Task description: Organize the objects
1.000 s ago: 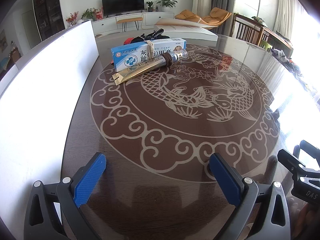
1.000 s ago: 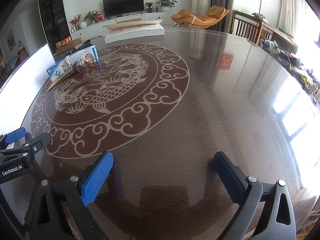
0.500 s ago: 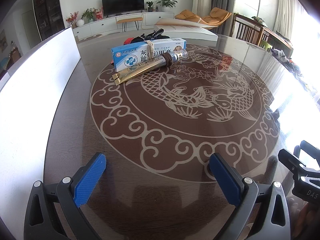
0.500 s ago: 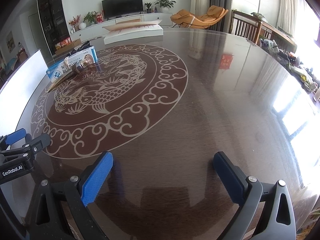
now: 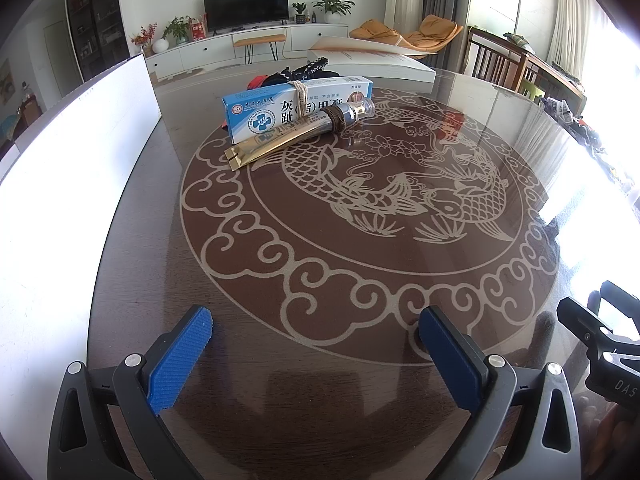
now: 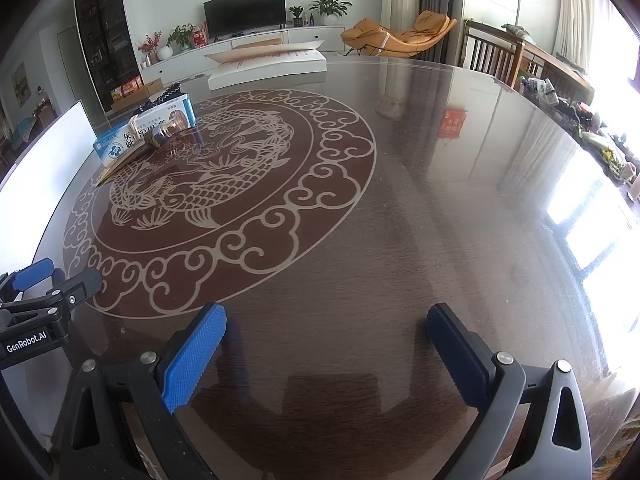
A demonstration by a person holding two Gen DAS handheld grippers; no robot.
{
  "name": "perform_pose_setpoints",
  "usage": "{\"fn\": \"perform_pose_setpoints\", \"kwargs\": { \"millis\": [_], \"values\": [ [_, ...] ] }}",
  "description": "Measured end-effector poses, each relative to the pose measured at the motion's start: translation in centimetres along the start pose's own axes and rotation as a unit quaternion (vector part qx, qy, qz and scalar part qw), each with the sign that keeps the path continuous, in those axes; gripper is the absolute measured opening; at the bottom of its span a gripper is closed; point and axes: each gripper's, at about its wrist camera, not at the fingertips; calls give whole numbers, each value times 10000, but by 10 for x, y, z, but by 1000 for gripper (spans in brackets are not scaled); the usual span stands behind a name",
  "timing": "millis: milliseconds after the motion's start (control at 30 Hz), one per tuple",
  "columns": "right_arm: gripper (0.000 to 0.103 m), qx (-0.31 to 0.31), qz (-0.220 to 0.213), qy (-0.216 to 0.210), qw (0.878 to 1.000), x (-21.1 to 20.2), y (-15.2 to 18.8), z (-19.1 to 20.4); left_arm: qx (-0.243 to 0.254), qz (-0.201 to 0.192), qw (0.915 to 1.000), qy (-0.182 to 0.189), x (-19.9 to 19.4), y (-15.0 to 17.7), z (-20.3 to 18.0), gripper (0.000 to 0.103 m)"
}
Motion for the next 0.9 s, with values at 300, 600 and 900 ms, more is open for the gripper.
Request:
{"fn": "perform_pose_setpoints", "kwargs": {
  "millis": [300, 600, 900],
  "values": [
    [101, 11, -6, -25, 10000, 0, 0, 0, -1, 1, 10000, -1, 0, 0, 0, 103],
    [102, 11, -5, -27, 10000, 0, 0, -1, 14, 15, 10000, 6, 0, 0, 0, 103],
    [102, 36, -19, -76, 10000, 0, 0, -1, -162, 44, 9999, 2, 13, -89, 25, 103]
  ]
}}
Point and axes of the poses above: each gripper's, at about its wrist camera, not at the fingertips, and x roughly the way its jaws point, z to its left, y to its underside, and after that the axes turned 6 degrees about -y, right-handed
